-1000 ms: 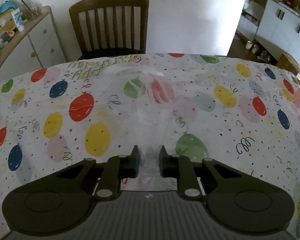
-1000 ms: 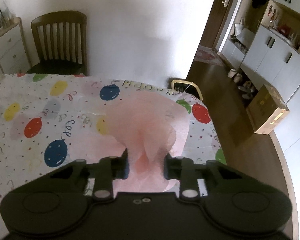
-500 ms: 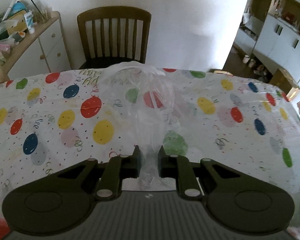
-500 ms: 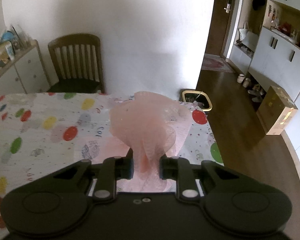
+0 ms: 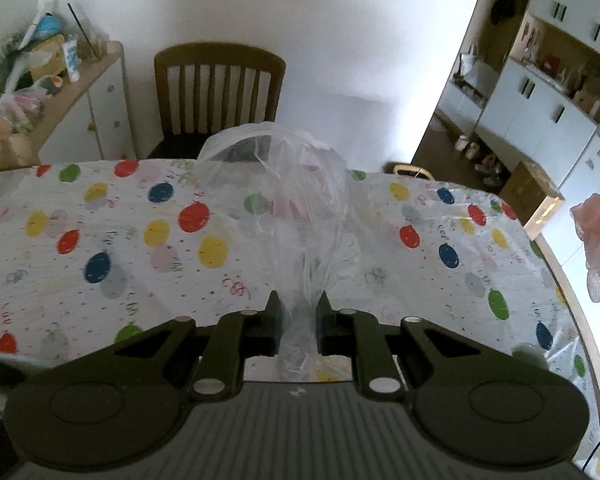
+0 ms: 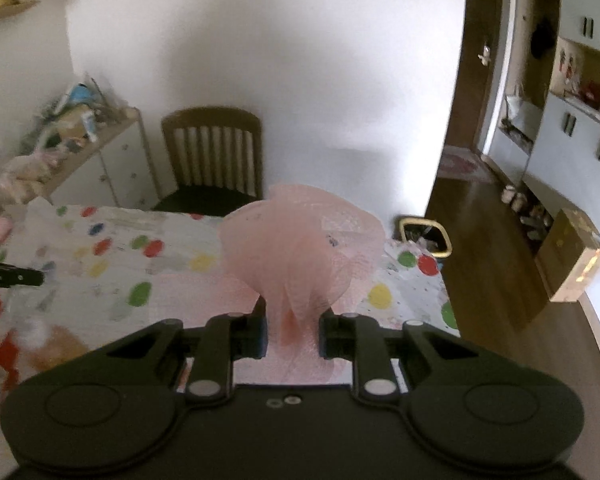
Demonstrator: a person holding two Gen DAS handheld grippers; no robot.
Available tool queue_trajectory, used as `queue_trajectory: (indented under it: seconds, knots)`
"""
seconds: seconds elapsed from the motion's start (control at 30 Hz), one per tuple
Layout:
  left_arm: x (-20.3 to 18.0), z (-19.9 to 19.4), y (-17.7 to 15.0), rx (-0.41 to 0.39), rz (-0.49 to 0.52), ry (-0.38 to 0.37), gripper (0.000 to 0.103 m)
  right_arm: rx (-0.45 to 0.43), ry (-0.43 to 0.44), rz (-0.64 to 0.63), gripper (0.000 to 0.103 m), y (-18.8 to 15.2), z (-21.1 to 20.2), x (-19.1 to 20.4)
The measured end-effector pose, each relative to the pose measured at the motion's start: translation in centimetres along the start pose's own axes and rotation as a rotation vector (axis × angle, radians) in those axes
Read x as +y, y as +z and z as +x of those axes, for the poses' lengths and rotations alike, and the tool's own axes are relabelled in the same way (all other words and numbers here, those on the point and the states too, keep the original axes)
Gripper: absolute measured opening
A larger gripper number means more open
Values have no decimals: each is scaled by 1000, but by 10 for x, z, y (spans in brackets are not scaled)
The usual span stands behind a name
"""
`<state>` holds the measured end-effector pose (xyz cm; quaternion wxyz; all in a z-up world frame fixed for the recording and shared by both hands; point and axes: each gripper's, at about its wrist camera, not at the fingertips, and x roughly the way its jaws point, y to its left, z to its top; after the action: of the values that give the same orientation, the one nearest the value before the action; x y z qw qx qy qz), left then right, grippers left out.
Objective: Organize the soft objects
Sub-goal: 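Lift the plastic bag with the left tool while the right tool carries the pink puff to the box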
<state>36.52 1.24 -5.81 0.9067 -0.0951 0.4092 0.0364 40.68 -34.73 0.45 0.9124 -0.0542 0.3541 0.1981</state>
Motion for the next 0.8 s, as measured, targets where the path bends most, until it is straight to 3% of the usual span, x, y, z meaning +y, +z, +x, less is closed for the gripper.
queue_trajectory:
  seconds: [0.37,0.8]
  knots:
    - [61,-89,-30,-29,-34,-14,15,-32,130,-60,21,1,-57,104]
    - [150,-170,-75,-58,-76,47,16,0,326,-200,21,-12,-61,266]
